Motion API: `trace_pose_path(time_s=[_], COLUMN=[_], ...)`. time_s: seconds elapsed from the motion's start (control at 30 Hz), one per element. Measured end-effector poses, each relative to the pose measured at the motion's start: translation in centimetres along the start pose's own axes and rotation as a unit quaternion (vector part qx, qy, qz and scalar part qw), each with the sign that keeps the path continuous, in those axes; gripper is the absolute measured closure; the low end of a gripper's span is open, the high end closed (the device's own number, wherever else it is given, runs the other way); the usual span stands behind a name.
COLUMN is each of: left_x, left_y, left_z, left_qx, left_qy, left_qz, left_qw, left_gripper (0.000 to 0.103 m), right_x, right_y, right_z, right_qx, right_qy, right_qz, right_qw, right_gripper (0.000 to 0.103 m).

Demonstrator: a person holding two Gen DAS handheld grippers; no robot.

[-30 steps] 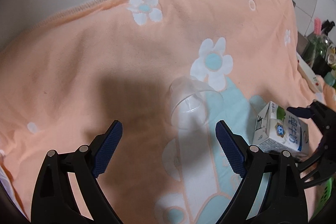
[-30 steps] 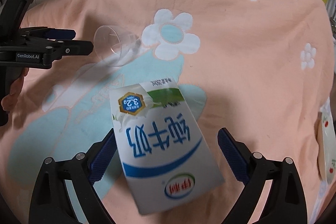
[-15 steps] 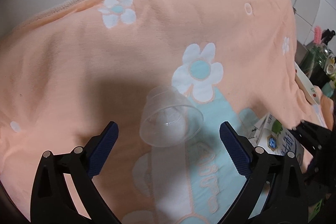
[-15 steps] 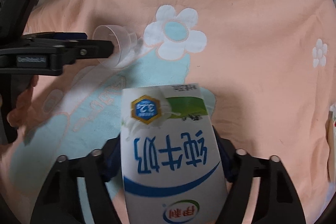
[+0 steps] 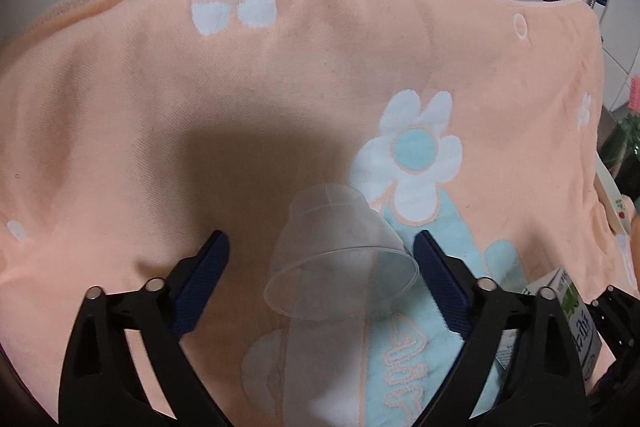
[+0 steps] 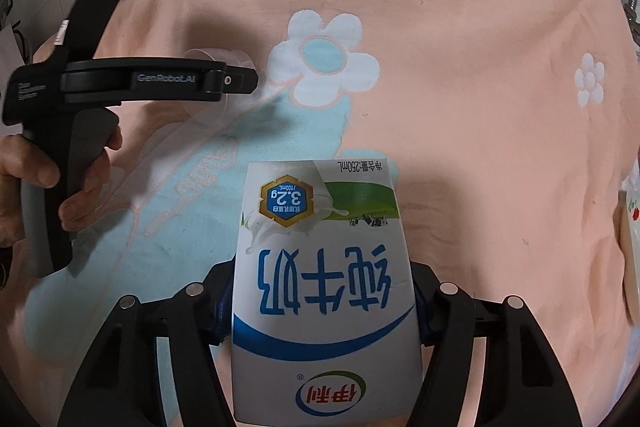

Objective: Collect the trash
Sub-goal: 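Grasp the clear plastic cup with the left tool, then carry the carton and cup over the green basket with both tools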

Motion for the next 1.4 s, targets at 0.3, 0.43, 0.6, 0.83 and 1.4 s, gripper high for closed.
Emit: trace_pose_path(time_s=[0.3, 0.43, 0.6, 0.83, 1.4], left_x=[0.6, 1.1, 2.1, 3.4, 8.3], left_y=[0.7, 0.0, -2.0, -5.6, -14.1], left_z=[0.9, 0.9, 0.8, 2.5, 7.4], left_qx=[0.020, 0.030, 0.047, 0.075, 0.132], left_qy=[0.009, 0.010, 0.019, 0.037, 0.082], left_qz=[-0.004, -0.002, 0.001, 0.006, 0.026], left_qw=[0.9997, 0.9995, 0.9987, 0.9965, 0.9875], left_gripper=[0.041, 0.042, 0.043, 0.043, 0.043], right_x=[0.6, 0.7, 1.0, 2.1, 7.1], right_y=[-0.6, -0.7, -1.3, -2.9, -10.7], right_z=[0.0, -0.4, -0.6, -1.6, -3.8], right_qx=[0.000, 0.001, 0.003, 0.010, 0.044], right_qy=[0.005, 0.007, 0.014, 0.023, 0.057], right_qz=[0.007, 0.013, 0.020, 0.027, 0.052], right_qw=[1.000, 1.000, 1.000, 0.999, 0.996], right_gripper=[0.040, 0.040, 0.040, 0.040, 0.040])
Point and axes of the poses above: each gripper's, at about its wrist camera, not at the fingertips, and y roughly the way its jaws point, z to its right, x to its underside, the point moved 7 cm from there along y, roughly the way its jaws point, and after that the axes turned 1 degree about -x, right-handed, at the moved point
